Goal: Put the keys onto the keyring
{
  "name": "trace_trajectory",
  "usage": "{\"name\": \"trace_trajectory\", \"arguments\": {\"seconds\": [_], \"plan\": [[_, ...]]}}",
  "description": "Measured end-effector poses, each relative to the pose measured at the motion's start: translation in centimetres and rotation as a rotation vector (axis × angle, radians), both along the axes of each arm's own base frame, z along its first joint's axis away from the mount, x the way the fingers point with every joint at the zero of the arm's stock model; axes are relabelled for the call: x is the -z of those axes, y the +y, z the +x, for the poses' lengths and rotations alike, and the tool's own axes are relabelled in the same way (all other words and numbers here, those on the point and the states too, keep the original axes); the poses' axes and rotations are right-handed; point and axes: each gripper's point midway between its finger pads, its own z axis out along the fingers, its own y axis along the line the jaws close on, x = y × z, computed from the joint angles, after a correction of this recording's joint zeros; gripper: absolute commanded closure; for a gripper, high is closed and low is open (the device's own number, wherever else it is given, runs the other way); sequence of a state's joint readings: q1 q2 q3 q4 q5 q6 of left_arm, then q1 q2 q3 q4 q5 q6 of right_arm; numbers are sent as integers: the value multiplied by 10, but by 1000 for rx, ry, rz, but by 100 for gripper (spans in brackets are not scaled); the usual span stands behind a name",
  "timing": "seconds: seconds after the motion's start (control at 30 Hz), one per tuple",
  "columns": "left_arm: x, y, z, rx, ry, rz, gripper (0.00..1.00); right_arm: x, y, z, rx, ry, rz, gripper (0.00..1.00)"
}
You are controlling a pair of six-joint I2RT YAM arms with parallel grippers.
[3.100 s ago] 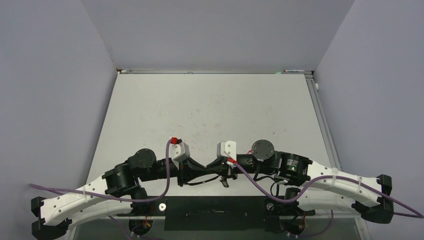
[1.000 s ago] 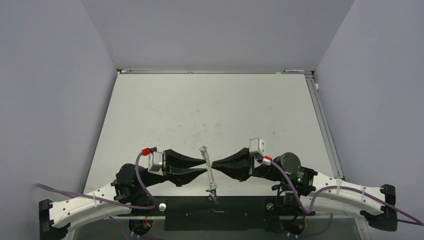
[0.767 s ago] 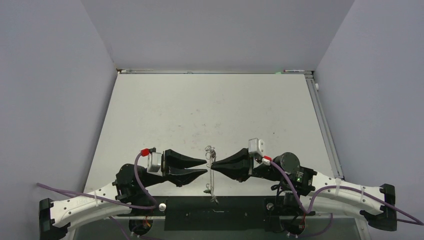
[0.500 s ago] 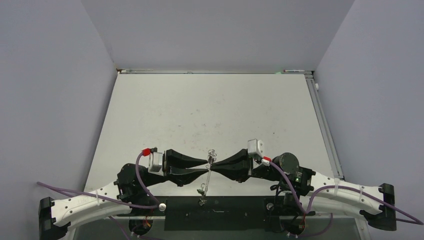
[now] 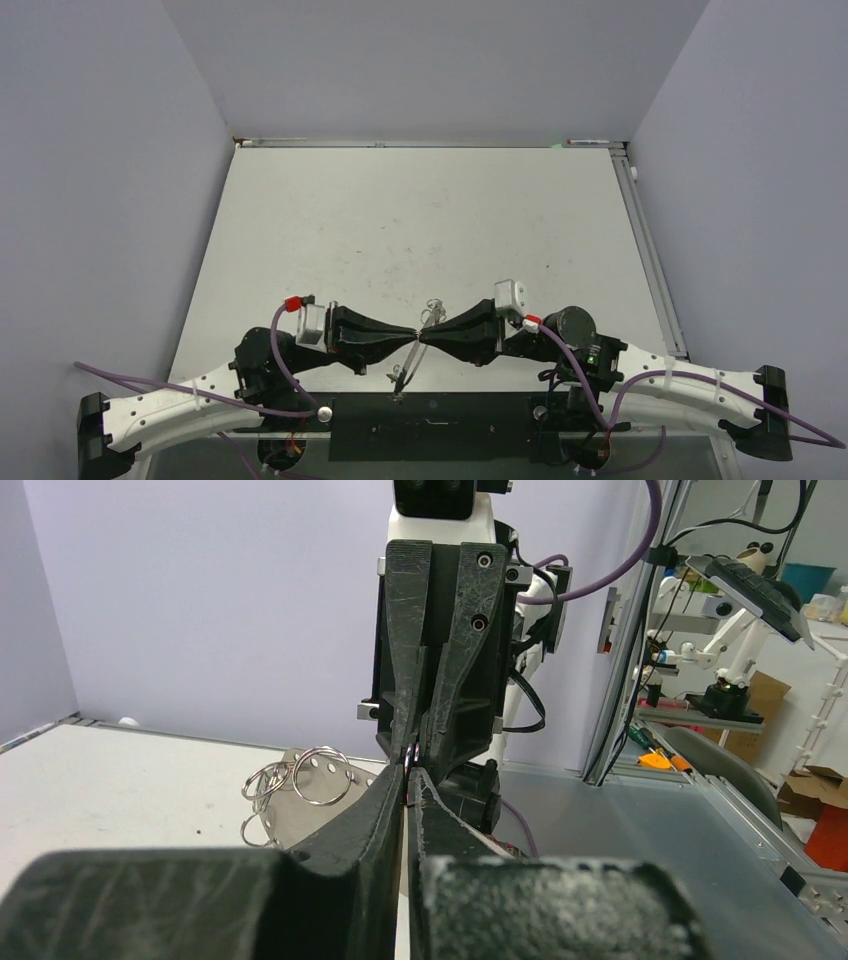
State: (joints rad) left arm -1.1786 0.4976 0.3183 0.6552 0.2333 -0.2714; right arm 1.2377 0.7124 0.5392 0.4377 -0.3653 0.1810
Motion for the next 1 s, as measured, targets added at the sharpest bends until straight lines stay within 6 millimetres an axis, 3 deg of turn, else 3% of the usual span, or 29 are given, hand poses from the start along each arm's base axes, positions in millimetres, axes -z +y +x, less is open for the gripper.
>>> {"name": "trace_trajectory", "arguments": {"seconds": [0.13,0.33,0.43,0.73,1.0], "plan": [[-1,1,-1,2,3,-2,100,-1,1,0,-4,-2,4,94],[4,0,7,-41,32,77,100,7,3,1,1,1,-35,70],[5,0,11,-61,41,136,100,6,3,2,4,-5,-68,63],[-5,5,12,-86,46,242,100,3,0,5,23,-55,-159,64],[-13,10,11,-90,34,271,100,20,3,13,49,-66,-258,63]]}}
